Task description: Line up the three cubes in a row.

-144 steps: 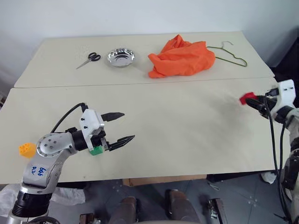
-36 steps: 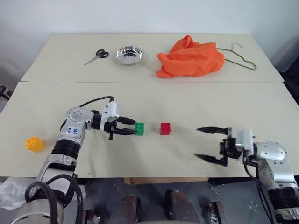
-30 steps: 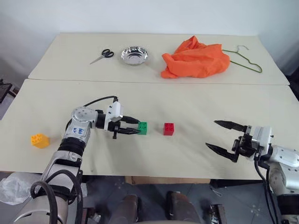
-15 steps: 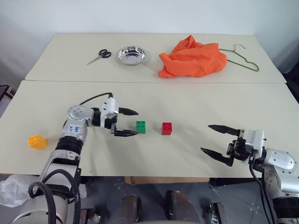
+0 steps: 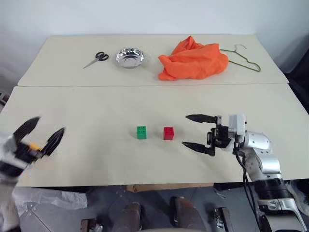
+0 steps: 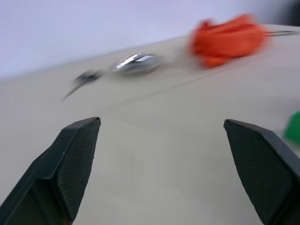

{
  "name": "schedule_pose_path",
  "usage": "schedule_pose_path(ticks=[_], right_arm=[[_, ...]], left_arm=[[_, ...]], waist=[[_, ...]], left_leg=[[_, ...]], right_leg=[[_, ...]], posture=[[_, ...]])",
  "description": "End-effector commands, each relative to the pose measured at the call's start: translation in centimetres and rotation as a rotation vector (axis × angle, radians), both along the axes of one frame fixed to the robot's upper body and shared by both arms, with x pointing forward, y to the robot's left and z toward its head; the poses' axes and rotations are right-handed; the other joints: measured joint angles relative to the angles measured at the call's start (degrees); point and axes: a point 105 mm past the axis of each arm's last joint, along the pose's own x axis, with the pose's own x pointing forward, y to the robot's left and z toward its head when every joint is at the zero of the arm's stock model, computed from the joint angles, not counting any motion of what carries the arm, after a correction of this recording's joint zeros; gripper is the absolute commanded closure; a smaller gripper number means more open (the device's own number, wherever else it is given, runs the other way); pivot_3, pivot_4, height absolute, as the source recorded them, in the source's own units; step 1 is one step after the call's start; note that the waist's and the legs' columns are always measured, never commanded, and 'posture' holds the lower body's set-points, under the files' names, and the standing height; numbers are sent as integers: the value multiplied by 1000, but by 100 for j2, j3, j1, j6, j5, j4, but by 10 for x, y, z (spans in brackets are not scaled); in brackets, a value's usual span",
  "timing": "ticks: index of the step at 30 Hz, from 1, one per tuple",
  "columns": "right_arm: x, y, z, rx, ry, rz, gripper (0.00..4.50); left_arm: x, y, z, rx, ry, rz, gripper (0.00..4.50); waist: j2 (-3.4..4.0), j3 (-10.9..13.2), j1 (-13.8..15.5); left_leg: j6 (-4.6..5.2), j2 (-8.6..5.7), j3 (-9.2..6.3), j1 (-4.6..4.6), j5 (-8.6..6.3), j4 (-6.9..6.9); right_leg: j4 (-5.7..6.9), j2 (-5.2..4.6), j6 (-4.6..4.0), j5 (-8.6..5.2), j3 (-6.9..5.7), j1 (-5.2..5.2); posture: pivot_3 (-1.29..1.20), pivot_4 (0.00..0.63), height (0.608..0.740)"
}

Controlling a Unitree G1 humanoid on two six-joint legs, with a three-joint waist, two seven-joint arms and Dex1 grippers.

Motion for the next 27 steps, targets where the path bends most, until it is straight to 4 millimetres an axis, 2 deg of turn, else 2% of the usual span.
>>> schedule_pose_path(ticks=[1,6,8,10,14,16,18,20,22,25,27], right_arm=[[-8,13,9,10,-37,89,0],[-16,31,18,18,-56,201,0],[-18,33,20,16,-60,228,0],[-19,33,22,17,-69,238,0],[-19,32,25,22,-75,239,0],[-19,30,24,14,-74,237,0],[-19,28,21,-1,-62,237,0],[-21,28,16,-36,-55,252,0],[-24,28,11,-67,-53,273,0],[-25,29,9,-61,-45,273,0],[-26,30,8,-61,-40,268,0]], left_arm=[[-40,16,15,16,-120,236,23],[-105,46,-31,-165,-80,577,23],[-116,48,-47,-213,-48,618,23],[-119,44,-57,-206,-3,623,23],[-113,33,-69,-233,40,599,23],[-101,28,-64,-264,1,585,23],[-84,23,-60,-263,3,565,23],[-53,19,-53,-218,17,549,23],[-34,19,-44,-210,3,574,23],[-19,22,-39,-221,9,617,23],[-12,26,-42,-267,21,635,23]], waist=[[-15,-3,118],[-15,-5,174],[-15,-5,188],[-21,-8,195],[-21,-8,179],[-21,-8,169],[-21,-8,169],[-21,-8,187],[-22,-9,206],[-24,-11,171],[-23,-11,90]], left_leg=[[0,-1,-4,1,0,4],[2,-6,1,10,-2,2],[-1,-2,0,9,-4,0],[-2,-1,-2,9,-4,0],[3,-3,-1,10,-8,0],[-1,-2,-1,10,-11,-1],[-3,-1,-1,9,-13,-2],[-3,1,-2,9,-12,-2],[-6,-1,-5,8,-9,-2],[-7,-3,-7,10,-9,-2],[-10,-2,-2,8,-13,-2]], right_leg=[[-12,-2,-1,0,-3,6],[-25,-8,0,3,3,16],[-27,-3,-1,2,1,14],[-29,-3,-3,1,-2,16],[-31,-6,-3,1,1,19],[-31,-4,-4,1,2,17],[-31,-2,-4,0,1,14],[-30,0,-5,0,0,14],[-27,1,-5,0,-4,13],[-20,2,-4,0,-2,12],[-3,8,-4,0,3,4]], posture=[[0,150,740],[0,150,740],[0,150,740],[0,150,740],[0,150,740],[0,150,740],[0,150,740],[0,150,740],[0,150,740],[0,150,740],[0,150,740]])
